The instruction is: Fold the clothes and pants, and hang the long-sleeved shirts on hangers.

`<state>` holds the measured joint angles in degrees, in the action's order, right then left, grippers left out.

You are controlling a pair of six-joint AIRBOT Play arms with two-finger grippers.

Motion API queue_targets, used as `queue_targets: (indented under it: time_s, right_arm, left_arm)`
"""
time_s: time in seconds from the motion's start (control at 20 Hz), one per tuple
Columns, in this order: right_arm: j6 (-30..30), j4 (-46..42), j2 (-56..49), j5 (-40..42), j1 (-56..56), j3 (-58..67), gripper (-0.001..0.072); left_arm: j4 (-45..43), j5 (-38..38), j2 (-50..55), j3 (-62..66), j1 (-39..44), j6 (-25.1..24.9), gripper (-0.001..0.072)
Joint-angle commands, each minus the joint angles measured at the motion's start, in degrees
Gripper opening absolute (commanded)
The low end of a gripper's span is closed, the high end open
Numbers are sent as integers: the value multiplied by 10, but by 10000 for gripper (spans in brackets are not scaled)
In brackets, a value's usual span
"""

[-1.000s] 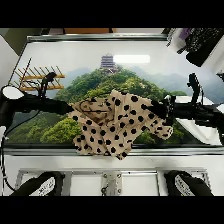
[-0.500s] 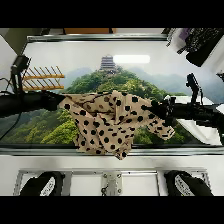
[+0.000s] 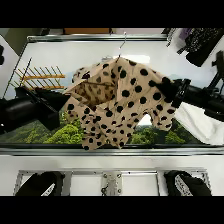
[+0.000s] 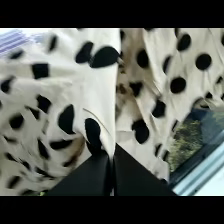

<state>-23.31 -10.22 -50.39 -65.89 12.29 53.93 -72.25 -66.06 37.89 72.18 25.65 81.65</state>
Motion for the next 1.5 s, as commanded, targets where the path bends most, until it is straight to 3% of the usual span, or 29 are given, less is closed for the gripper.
queue_targets:
  time_s: [0.0,0.15,0.4,0.45,0.5,0.55,0.65,0.8,0.9,1.0,1.05,1.1,1.15,1.35,1.45]
  right_arm:
    - [-46,9,4,47,0,71,2]
    - [-46,9,5,50,0,99,3]
    - [-46,32,7,54,0,100,8]
    - [-45,37,7,55,0,100,8]
    - [-45,38,5,56,0,100,9]
    - [-45,38,1,54,0,100,9]
    - [-47,36,-2,67,1,100,7]
    - [-84,-26,14,178,1,109,4]
    - [-148,-139,24,240,1,137,4]
    - [-254,-291,24,255,14,183,4]
    - [-319,-365,24,255,30,205,4]
    - [-373,-427,24,254,51,223,4]
    - [-420,-483,24,254,78,239,5]
    - [-574,-654,23,254,198,283,4]
    - [-615,-688,16,254,257,302,3]
  left_arm:
    - [-68,33,38,8,124,52,8]
    - [-107,94,100,8,158,54,8]
    - [-100,197,179,8,131,54,8]
    - [-100,198,190,8,126,63,54]
    - [-100,199,197,8,121,73,328]
    - [-101,201,202,8,117,87,557]
    - [-101,200,203,16,101,104,551]
    - [-101,199,203,44,81,104,545]
    - [-101,198,203,62,74,104,544]
    - [-102,198,203,71,69,104,543]
    - [-103,197,203,71,69,104,495]
    - [-103,195,203,71,69,103,170]
    - [-103,196,203,68,69,101,16]
    - [-103,199,203,54,69,101,9]
    - [-103,201,203,54,69,101,9]
